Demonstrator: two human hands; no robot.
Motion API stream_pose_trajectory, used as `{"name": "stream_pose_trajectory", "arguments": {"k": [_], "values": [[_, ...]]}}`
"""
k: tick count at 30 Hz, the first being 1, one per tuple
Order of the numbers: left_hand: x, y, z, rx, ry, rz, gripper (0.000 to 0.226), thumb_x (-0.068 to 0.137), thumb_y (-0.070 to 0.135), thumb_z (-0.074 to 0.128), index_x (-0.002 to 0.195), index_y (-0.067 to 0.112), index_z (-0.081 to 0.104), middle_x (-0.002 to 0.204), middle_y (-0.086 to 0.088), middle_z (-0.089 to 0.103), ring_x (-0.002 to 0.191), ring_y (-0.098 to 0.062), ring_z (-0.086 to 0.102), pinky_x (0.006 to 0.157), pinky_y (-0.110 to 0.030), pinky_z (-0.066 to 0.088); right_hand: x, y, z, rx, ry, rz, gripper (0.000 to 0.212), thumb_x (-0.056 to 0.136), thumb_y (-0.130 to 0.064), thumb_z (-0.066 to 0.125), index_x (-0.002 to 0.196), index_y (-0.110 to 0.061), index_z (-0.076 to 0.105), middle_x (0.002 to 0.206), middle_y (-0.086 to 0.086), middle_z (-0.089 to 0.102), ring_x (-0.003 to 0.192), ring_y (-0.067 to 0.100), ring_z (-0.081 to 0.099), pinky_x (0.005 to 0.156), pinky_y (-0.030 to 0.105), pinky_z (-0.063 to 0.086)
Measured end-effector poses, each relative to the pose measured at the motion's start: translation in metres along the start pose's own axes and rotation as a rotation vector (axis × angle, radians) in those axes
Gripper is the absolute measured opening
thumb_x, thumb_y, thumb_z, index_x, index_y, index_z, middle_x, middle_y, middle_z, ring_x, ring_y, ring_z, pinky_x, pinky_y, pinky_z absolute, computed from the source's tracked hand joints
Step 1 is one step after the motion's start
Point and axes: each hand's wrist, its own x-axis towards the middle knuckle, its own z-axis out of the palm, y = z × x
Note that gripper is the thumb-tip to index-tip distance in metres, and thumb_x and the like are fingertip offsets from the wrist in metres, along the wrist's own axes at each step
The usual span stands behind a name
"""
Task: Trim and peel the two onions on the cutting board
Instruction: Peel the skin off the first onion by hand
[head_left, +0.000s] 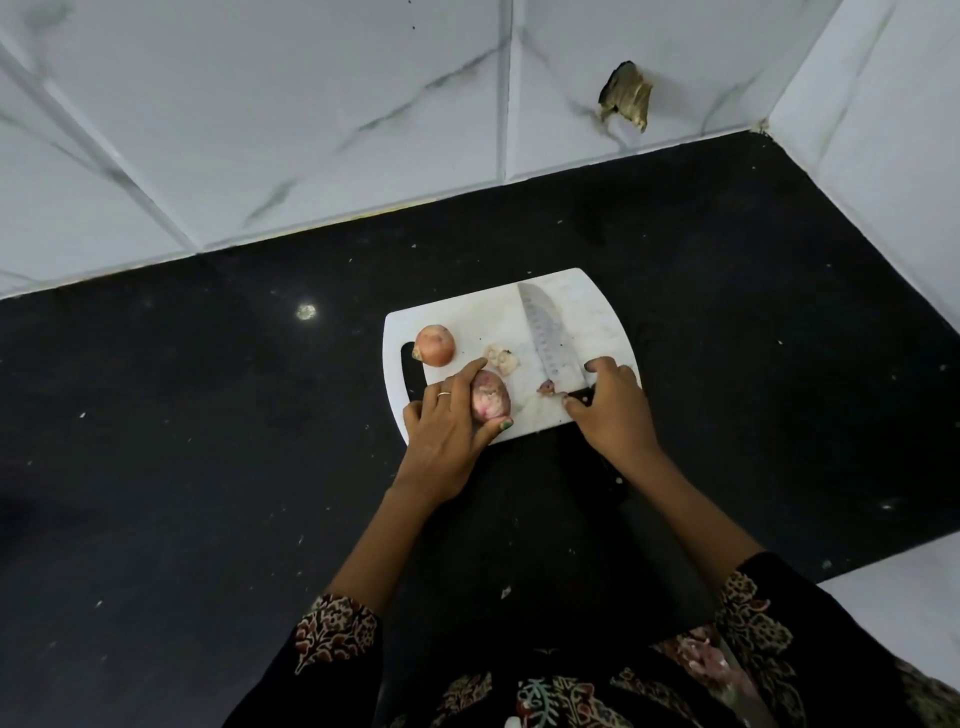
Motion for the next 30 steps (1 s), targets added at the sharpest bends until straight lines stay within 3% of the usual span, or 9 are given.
{"name": "stream_pose_trajectory", "arguments": {"k": [3,6,9,12,15,18,22,25,30], "values": [[0.0,-0.003,0.001,0.126,0.002,-0.004,0.085,0.079,0.071,0.011,0.148,0.022,0.019,0.138,-0.001,0.04,0.125,-0.016,0.03,0.097,-0.028,0.012,0.003,-0.003,-0.002,0.091,0.002,0.015,0.041,0.077,-0.021,0.073,0.109,-0.006,0.053,0.099,0.008,0.055,0.085,0.02,0.054,0.066,0.029,0.04],[0.0,-0.003,0.0,0.223,0.019,0.009,0.084,0.08,0.066,0.004,0.146,0.016,0.021,0.138,-0.003,0.039,0.123,-0.019,0.033,0.096,-0.03,0.011,0.004,-0.005,-0.008,0.262,-0.038,0.031,0.026,0.076,-0.021,0.073,0.086,-0.003,0.057,0.077,0.005,0.057,0.068,0.02,0.056,0.056,0.03,0.043],[0.001,-0.004,-0.002,0.261,0.023,0.01,0.084,0.08,0.062,0.0,0.142,0.012,0.028,0.135,-0.005,0.04,0.12,-0.02,0.035,0.096,-0.032,0.012,-0.003,-0.012,-0.016,0.434,-0.18,0.072,0.019,0.086,-0.017,0.063,0.093,-0.005,0.05,0.074,0.006,0.057,0.051,0.016,0.053,0.041,0.021,0.044],[0.0,-0.003,-0.001,0.292,0.007,0.033,0.081,0.081,0.057,-0.002,0.139,0.014,0.034,0.133,-0.005,0.041,0.119,-0.019,0.032,0.098,-0.033,0.013,-0.01,-0.017,-0.022,0.467,-0.242,0.056,0.016,0.09,-0.013,0.053,0.105,-0.012,0.045,0.077,0.0,0.062,0.049,0.014,0.05,0.036,0.018,0.037],[0.0,0.005,-0.001,0.142,0.06,0.009,0.072,0.084,0.058,0.012,0.14,0.018,0.034,0.129,-0.003,0.049,0.12,-0.018,0.035,0.099,-0.031,0.013,-0.017,-0.02,-0.027,0.489,-0.26,-0.007,0.015,0.096,-0.019,0.045,0.111,-0.017,0.047,0.083,0.006,0.068,0.046,0.016,0.047,0.036,0.02,0.034],[0.001,0.012,-0.004,0.007,0.069,0.023,0.065,0.089,0.058,0.031,0.144,0.022,0.031,0.132,-0.001,0.05,0.123,-0.015,0.038,0.102,-0.03,0.015,-0.026,-0.024,-0.028,0.359,-0.255,-0.144,0.025,0.1,-0.02,0.039,0.124,-0.024,0.044,0.079,0.008,0.066,0.046,0.017,0.049,0.037,0.018,0.036],[0.006,0.019,-0.01,-0.176,0.009,0.012,0.057,0.092,0.045,0.054,0.14,0.019,0.037,0.138,-0.003,0.049,0.123,-0.019,0.049,0.107,-0.04,0.033,-0.037,-0.03,-0.023,0.182,-0.215,-0.271,0.05,0.101,-0.018,0.035,0.147,-0.034,0.024,0.085,0.012,0.064,0.06,0.017,0.056,0.058,0.033,0.051],[0.009,0.02,-0.013,-0.285,-0.018,-0.005,0.056,0.09,0.04,0.06,0.137,0.017,0.042,0.136,-0.004,0.052,0.119,-0.02,0.052,0.1,-0.042,0.045,-0.041,-0.032,-0.019,0.093,-0.22,-0.285,0.057,0.102,-0.021,0.036,0.15,-0.035,0.009,0.082,0.014,0.063,0.07,0.023,0.061,0.07,0.043,0.054],[0.013,0.022,-0.018,-0.322,0.005,-0.002,0.057,0.085,0.027,0.07,0.136,0.013,0.048,0.129,-0.008,0.057,0.114,-0.018,0.055,0.095,-0.036,0.051,-0.04,-0.033,-0.022,0.025,-0.235,-0.289,0.058,0.101,-0.02,0.037,0.151,-0.03,0.009,0.082,0.011,0.061,0.077,0.025,0.061,0.075,0.043,0.052]]}}
